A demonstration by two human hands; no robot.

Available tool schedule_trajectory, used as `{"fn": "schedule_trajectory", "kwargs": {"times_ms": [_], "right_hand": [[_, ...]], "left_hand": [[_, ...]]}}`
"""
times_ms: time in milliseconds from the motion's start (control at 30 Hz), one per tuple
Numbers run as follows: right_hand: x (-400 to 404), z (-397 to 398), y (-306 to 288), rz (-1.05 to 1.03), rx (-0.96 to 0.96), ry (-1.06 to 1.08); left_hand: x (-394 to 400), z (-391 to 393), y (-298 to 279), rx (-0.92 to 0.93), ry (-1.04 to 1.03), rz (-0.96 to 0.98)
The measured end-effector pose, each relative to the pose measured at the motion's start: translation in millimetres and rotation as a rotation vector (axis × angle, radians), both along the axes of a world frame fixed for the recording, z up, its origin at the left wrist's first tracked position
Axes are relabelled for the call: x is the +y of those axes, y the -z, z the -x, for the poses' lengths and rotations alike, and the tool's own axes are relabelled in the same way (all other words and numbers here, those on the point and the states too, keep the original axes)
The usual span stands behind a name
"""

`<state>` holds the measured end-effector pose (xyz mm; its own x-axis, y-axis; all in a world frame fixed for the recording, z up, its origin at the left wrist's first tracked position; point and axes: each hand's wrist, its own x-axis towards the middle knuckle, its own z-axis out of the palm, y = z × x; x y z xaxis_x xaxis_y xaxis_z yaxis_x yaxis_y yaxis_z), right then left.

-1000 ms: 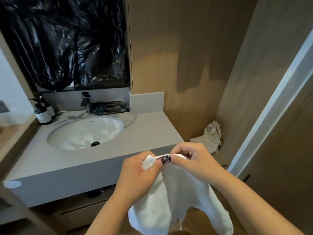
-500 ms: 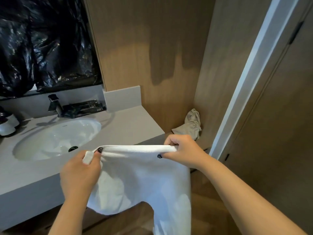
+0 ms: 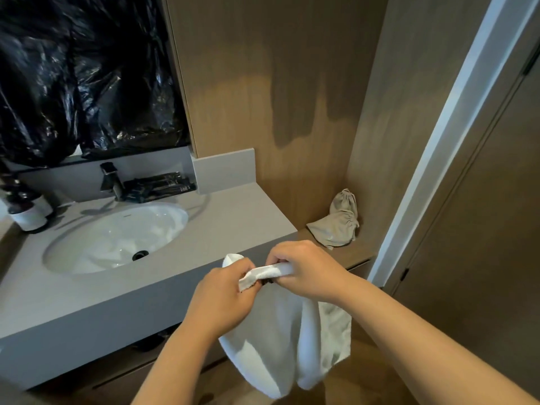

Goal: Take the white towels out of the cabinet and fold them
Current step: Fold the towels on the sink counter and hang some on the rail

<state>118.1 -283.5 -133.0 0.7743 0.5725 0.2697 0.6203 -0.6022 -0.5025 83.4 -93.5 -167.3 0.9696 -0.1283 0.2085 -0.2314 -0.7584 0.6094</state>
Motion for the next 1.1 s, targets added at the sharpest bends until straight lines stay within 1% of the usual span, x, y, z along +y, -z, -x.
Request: {"fn": "schedule_trajectory", "kwargs": {"times_ms": [67,167,233,267,333,400,433,500,567,633,667,733,800,867,933,1033,1100], "right_hand": [[-2,1,0,-0.038,0.063,0.028],[-5,1,2,-0.191,0.212,0.051],[-5,-2,1,-0.216,0.293,0.079],[-5,-5,0,-0.184,0.318,0.095],[-4,-11,-1,-0.023,0.327,0.119],[-1,-15,0,0.144,0.316,0.130],[0,-17,2,0.170,0.315,0.135],[2,-16,6,0.134,0.301,0.142],[6,-15,10,0.102,0.274,0.133],[10,-11,12,0.090,0.287,0.086],[13,-9,12,0.076,0.327,0.050],[18,-8,8,0.048,0.476,-0.016],[22,-11,2,0.113,0.576,-0.039],[22,-15,0,0.211,0.583,-0.053],[24,-16,5,0.234,0.588,-0.060],[29,-15,20,0.208,0.483,-0.090],[34,-12,33,0.126,0.404,-0.071]], "left_hand": [[5,1,3,0.000,-0.032,-0.018],[7,2,4,-0.001,-0.076,-0.037],[8,1,5,0.003,-0.095,-0.072],[9,-1,5,0.007,-0.103,-0.095],[12,-3,5,0.016,-0.100,-0.132],[16,-4,6,0.054,-0.077,-0.095],[17,-3,6,0.087,-0.051,-0.046],[20,-1,8,0.153,-0.001,0.106],[21,1,10,0.162,-0.025,0.231],[23,1,15,0.138,-0.101,0.249],[25,2,17,0.134,-0.133,0.238],[27,3,19,0.133,-0.188,0.199],[29,5,20,0.112,-0.253,0.162],[33,7,21,0.078,-0.324,0.202],[38,8,21,0.071,-0.326,0.279],[33,10,15,0.038,-0.280,0.318],[26,9,10,0.013,-0.316,0.374]]}}
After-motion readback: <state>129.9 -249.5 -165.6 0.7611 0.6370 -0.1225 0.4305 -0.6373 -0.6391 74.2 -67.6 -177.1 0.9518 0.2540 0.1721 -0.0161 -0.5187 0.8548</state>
